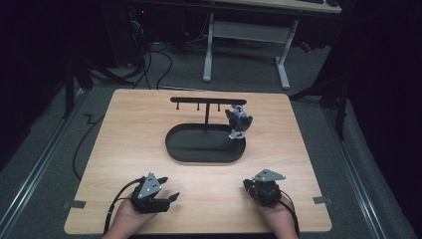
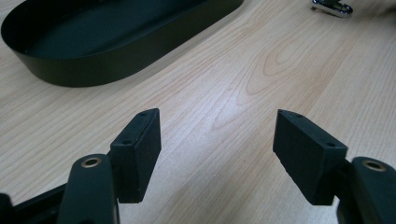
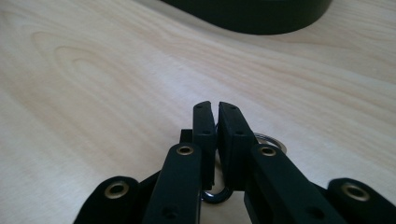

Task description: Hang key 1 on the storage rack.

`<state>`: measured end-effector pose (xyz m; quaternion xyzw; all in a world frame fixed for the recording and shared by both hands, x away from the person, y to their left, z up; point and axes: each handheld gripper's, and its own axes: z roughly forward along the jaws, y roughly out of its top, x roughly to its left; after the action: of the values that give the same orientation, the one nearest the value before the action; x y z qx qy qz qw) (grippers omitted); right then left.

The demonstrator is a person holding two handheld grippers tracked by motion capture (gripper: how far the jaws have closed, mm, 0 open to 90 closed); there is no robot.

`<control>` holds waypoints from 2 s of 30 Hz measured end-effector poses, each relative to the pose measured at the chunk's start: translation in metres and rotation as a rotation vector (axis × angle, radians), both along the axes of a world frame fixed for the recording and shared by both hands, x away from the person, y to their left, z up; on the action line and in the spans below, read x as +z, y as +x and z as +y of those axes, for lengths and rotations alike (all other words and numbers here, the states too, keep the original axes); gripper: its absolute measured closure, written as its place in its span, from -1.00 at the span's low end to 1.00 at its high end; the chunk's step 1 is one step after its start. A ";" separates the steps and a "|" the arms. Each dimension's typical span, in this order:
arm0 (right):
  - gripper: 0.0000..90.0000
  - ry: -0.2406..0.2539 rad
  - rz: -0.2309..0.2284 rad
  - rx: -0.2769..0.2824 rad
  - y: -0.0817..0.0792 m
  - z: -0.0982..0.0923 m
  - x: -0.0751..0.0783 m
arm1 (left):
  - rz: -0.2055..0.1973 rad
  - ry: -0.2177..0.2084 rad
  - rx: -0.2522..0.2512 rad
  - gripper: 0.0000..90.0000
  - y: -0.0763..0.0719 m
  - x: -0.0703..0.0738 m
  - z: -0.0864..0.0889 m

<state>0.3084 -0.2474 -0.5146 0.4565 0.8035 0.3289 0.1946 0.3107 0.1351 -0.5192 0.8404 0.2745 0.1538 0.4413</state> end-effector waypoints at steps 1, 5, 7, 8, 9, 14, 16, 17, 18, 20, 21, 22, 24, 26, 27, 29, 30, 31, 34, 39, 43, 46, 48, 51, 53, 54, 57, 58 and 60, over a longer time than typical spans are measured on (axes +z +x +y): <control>0.90 -0.003 -0.014 -0.019 0.005 -0.004 0.001 | 0.001 -0.002 0.003 -0.27 -0.001 0.000 0.001; 0.90 0.013 -0.027 -0.045 0.011 -0.012 0.004 | 0.003 -0.005 0.012 -0.27 -0.001 -0.001 0.004; 0.90 0.023 -0.032 -0.059 0.011 -0.016 0.007 | 0.003 -0.004 0.011 -0.27 -0.001 -0.001 0.004; 0.89 0.028 -0.036 -0.066 0.009 -0.018 0.008 | 0.003 -0.003 0.011 -0.27 -0.001 -0.001 0.003; 0.89 0.030 -0.044 -0.076 0.007 -0.022 0.010 | 0.004 0.000 0.006 -0.27 -0.001 -0.001 0.003; 0.81 0.049 -0.042 -0.102 -0.003 -0.030 0.014 | -0.004 0.003 0.003 -0.27 -0.001 -0.001 0.001; 0.79 0.051 -0.040 -0.113 -0.008 -0.034 0.014 | -0.008 0.008 0.000 -0.27 0.000 0.000 0.000; 0.77 0.057 -0.028 -0.120 -0.010 -0.036 0.014 | -0.007 0.008 -0.002 -0.27 0.000 0.000 0.000; 0.70 0.070 0.000 -0.124 -0.012 -0.038 0.012 | -0.006 0.006 -0.003 -0.27 0.001 0.000 -0.001; 0.65 0.086 0.029 -0.124 -0.014 -0.037 0.010 | -0.007 0.008 -0.005 -0.27 0.001 0.000 -0.002; 0.65 0.086 0.029 -0.124 -0.014 -0.037 0.010 | -0.007 0.010 -0.007 -0.27 0.001 0.000 -0.002; 0.62 0.087 0.040 -0.118 -0.015 -0.035 0.009 | -0.006 0.008 -0.009 -0.27 0.002 0.000 -0.003; 0.56 0.085 0.065 -0.101 -0.015 -0.032 0.008 | -0.007 0.010 -0.010 -0.27 0.002 0.000 -0.003; 0.48 0.081 0.083 -0.098 -0.017 -0.028 0.007 | -0.007 0.013 -0.009 -0.27 0.002 0.000 -0.003; 0.46 0.075 0.088 -0.094 -0.017 -0.027 0.007 | -0.007 0.013 -0.008 -0.27 0.001 0.000 -0.003; 0.38 0.096 0.111 -0.095 -0.019 -0.027 0.008 | -0.005 0.015 -0.008 -0.27 0.001 0.000 -0.003; 0.36 0.101 0.121 -0.093 -0.019 -0.027 0.008 | -0.007 0.015 -0.009 -0.27 0.001 0.000 -0.004; 0.32 0.093 0.136 -0.091 -0.019 -0.027 0.009 | -0.007 0.017 -0.010 -0.27 0.001 -0.001 -0.004; 0.25 0.076 0.172 -0.079 -0.015 -0.026 0.012 | -0.007 0.022 -0.016 -0.27 0.000 -0.001 -0.005; 0.19 0.002 0.280 -0.061 -0.003 -0.024 0.016 | -0.020 0.025 -0.026 -0.27 -0.001 0.000 -0.005; 0.18 0.007 0.331 -0.076 0.008 -0.027 0.020 | -0.021 0.021 -0.028 -0.27 -0.001 0.000 -0.005; 0.18 0.015 0.388 -0.086 0.017 -0.028 0.021 | -0.023 0.024 -0.033 -0.27 -0.001 0.000 -0.005; 0.18 0.011 0.404 -0.089 0.021 -0.027 0.021 | -0.024 0.026 -0.033 -0.27 -0.001 0.000 -0.005; 0.17 0.004 0.431 -0.097 0.030 -0.023 0.022 | -0.026 0.028 -0.033 -0.27 -0.001 0.000 -0.004; 0.18 -0.006 0.443 -0.101 0.035 -0.021 0.023 | -0.027 0.029 -0.034 -0.27 -0.001 0.000 -0.004; 0.21 -0.012 0.447 -0.108 0.039 -0.020 0.023 | -0.027 0.031 -0.034 -0.27 -0.001 0.000 -0.004; 0.46 -0.035 0.449 -0.104 0.046 -0.018 0.025 | -0.027 0.034 -0.034 -0.27 -0.001 0.000 -0.004; 0.54 -0.053 0.437 -0.100 0.047 -0.017 0.026 | -0.027 0.034 -0.034 -0.27 -0.001 0.000 -0.004; 0.73 -0.062 0.435 -0.088 0.050 -0.017 0.028 | -0.028 0.037 -0.034 -0.27 -0.001 0.000 -0.004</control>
<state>0.3582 -0.2641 -0.4867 0.5452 0.8155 0.1889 0.0448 0.3096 0.1311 -0.5195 0.8506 0.2509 0.1632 0.4323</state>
